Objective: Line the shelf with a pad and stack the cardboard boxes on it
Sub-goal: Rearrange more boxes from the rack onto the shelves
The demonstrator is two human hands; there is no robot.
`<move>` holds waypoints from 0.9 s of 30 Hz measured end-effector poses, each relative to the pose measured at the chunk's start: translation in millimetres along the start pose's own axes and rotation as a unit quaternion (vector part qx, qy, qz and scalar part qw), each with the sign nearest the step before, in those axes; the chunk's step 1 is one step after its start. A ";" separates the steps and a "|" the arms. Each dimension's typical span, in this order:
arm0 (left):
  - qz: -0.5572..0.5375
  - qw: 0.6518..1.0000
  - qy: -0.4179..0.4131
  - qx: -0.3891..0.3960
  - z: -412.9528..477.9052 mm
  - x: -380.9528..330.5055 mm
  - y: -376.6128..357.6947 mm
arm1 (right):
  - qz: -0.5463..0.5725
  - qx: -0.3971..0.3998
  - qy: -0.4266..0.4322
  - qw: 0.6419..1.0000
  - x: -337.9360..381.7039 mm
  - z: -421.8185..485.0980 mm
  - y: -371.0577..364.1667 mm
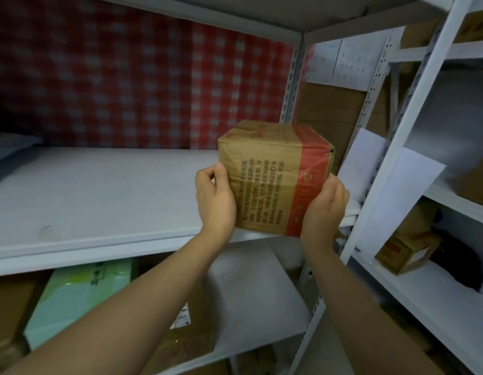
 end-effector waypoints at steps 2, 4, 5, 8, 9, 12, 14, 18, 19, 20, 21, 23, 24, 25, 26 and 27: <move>-0.008 1.000 -0.001 0.010 -16.9 1.1 21.9 | 0.046 -0.003 -0.043 0.998 7.9 -17.3 14.0; -0.012 1.000 -0.006 0.007 -33.9 -0.3 44.1 | 0.087 -0.018 -0.082 0.993 18.3 -34.5 29.9; -0.012 1.000 -0.008 -0.001 -40.3 -0.7 51.5 | 0.101 -0.028 -0.102 0.989 20.2 -39.8 37.3; -0.003 0.999 -0.005 -0.044 -64.4 1.8 74.2 | 0.133 -0.039 -0.168 0.976 29.6 -62.5 64.7; 0.002 0.998 -0.004 -0.061 -68.5 5.0 78.2 | 0.146 -0.021 -0.192 0.970 27.7 -67.1 71.3; 0.005 0.997 0.037 -0.074 -86.0 16.8 90.3 | 0.186 0.073 -0.246 0.948 20.9 -87.7 98.5; 0.032 0.995 0.078 -0.060 -95.5 25.9 96.6 | 0.196 0.117 -0.291 0.929 12.7 -100.5 115.2; 0.122 0.985 0.123 -0.011 -116.7 58.5 107.9 | 0.209 0.160 -0.357 0.896 -14.0 -124.2 132.2; 0.137 0.982 0.132 -0.004 -122.5 69.7 110.1 | 0.198 0.156 -0.363 0.897 -23.4 -131.2 135.0; 0.152 0.978 0.143 0.000 -127.3 79.7 112.3 | 0.189 0.150 -0.367 0.898 -29.5 -138.1 137.2; 0.166 0.973 0.158 0.007 -131.2 89.8 114.6 | 0.176 0.147 -0.370 0.900 -36.7 -144.1 139.8; 0.195 0.960 0.198 0.023 -138.7 114.1 119.2 | 0.144 0.152 -0.370 0.905 -55.4 -158.1 147.9; 0.208 0.952 0.222 0.036 -143.3 126.6 122.0 | 0.119 0.156 -0.367 0.909 -66.3 -165.6 152.7; 0.215 0.945 0.241 0.052 -148.6 139.2 125.1 | 0.094 0.157 -0.372 0.910 -78.5 -173.6 158.4; 0.226 0.938 0.255 0.064 -153.3 149.0 127.2 | 0.070 0.154 -0.384 0.908 -87.8 -181.2 163.0; 0.240 0.929 0.271 0.072 -157.3 163.7 130.6 | 0.051 0.153 -0.404 0.900 -101.9 -191.5 166.3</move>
Point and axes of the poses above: each hand's wrist, its own z-axis towards the middle knuckle, its own y-axis out of the back of the hand, x = y × z, the point moved 1 cm from there along z, towards the middle knuckle, and after that the axes turned 9 degrees about y, right-handed, at the moved point
